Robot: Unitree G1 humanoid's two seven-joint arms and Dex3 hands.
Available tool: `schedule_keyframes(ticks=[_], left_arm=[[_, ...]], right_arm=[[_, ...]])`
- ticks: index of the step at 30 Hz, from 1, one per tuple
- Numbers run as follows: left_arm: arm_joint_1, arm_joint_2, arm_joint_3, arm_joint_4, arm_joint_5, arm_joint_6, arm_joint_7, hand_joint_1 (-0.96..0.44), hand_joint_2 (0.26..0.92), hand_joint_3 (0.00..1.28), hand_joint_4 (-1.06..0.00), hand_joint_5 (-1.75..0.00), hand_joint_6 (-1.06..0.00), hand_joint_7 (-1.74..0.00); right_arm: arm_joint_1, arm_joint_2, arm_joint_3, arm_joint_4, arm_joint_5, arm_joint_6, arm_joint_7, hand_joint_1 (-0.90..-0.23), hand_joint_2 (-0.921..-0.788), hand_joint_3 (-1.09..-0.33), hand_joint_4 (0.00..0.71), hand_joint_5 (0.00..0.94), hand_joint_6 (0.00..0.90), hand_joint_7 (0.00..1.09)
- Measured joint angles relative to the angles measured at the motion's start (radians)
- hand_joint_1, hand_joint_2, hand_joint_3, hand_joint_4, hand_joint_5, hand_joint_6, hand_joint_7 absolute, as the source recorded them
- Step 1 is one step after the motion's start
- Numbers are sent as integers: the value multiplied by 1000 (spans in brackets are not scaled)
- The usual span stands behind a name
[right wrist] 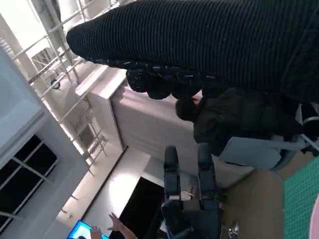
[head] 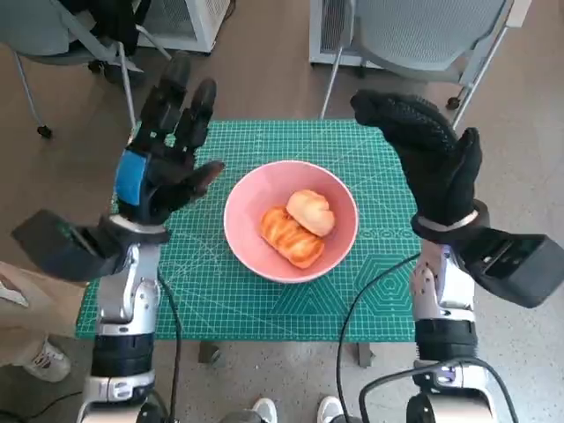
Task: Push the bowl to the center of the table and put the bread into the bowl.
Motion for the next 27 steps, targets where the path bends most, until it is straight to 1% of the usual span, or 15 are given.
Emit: schedule_keyframes(ticks=[6, 11, 19, 27], left_arm=[[4, -3, 0, -7, 5, -31, -2, -481, 875, 67, 1, 1, -80, -40], [8, -11, 0, -8, 23, -64, 3, -533, 885, 65, 1, 1, -100, -59], [14, -24, -3, -4, 39, -100, 1, -555, 896, 63, 1, 1, -109, -78], [14, -26, -5, 2, 39, -107, -13, -567, 903, 61, 1, 1, -103, -90]], right_arm=[[-23, -8, 4, 9, 0, -17, 5, -676, -921, -859, 64, 0, -1, 292], [-27, -14, 6, 10, 0, -27, 15, -674, -921, -859, 65, 1, -1, 290], [-27, -17, 13, 5, 2, -34, 28, -678, -921, -856, 65, 1, -1, 288], [-27, -18, 17, -2, 5, -34, 35, -683, -921, -852, 66, 1, -1, 285]])
